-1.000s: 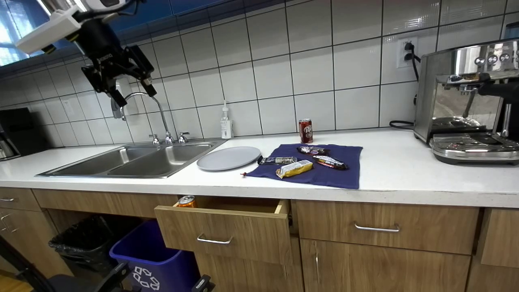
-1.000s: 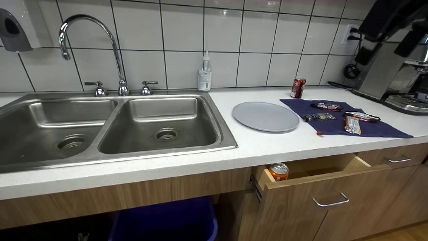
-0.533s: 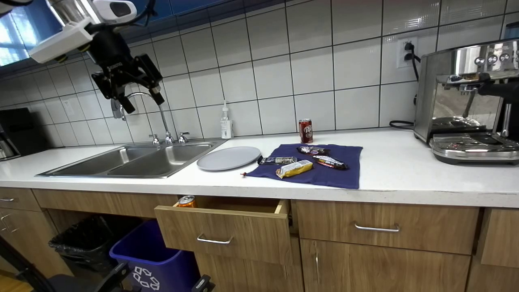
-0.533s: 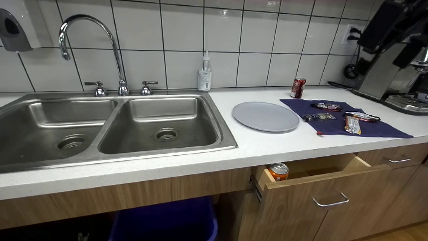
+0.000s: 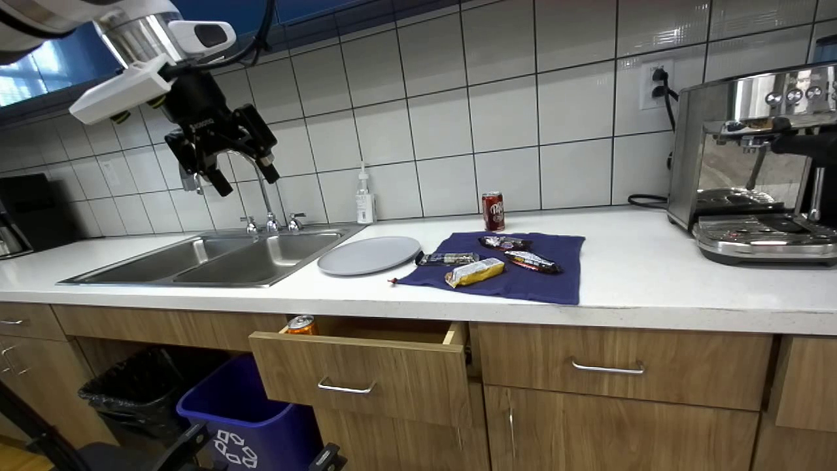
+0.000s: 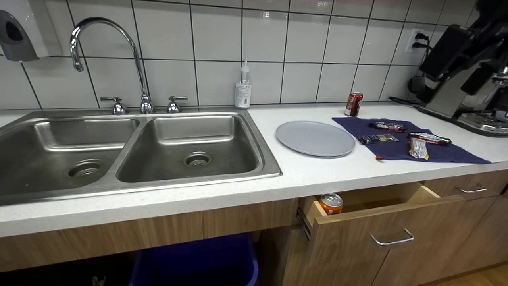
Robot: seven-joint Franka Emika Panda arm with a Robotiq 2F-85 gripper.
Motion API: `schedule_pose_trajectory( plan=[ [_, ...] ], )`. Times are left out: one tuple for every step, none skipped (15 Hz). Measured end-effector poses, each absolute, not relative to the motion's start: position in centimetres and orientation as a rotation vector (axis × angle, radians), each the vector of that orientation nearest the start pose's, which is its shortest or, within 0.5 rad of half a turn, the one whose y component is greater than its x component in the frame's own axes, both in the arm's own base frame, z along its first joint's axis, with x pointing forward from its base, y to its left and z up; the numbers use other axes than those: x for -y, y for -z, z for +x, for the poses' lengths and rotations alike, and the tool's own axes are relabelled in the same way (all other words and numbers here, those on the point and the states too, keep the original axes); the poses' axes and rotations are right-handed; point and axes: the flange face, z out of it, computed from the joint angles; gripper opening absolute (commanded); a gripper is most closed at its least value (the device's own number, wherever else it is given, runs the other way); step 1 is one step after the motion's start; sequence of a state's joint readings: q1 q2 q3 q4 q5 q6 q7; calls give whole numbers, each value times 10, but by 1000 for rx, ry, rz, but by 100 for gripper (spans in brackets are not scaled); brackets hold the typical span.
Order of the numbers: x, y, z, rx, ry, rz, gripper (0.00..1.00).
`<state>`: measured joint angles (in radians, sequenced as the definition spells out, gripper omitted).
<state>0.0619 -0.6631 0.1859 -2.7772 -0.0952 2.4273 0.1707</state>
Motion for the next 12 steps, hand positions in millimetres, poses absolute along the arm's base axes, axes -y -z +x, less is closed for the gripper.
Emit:
schedule_pose_trajectory(
  plan=[
    [-83,-426,351,190,545,-3219,100],
    [-81,-425,352,186,549,-3220,100],
    [-79,-424,354,181,554,-3222,100],
    [-77,-423,356,177,559,-3223,100],
    [-75,-422,357,170,562,-3222,100],
    [-72,-420,359,162,560,-3222,100],
    [-69,-419,360,150,555,-3221,100],
    [-65,-417,362,137,547,-3219,100],
    [-61,-415,363,122,536,-3218,100],
    [-57,-413,364,110,523,-3216,100],
    [-52,-410,366,99,509,-3215,100],
    [-48,-407,367,90,494,-3213,100]
  ],
)
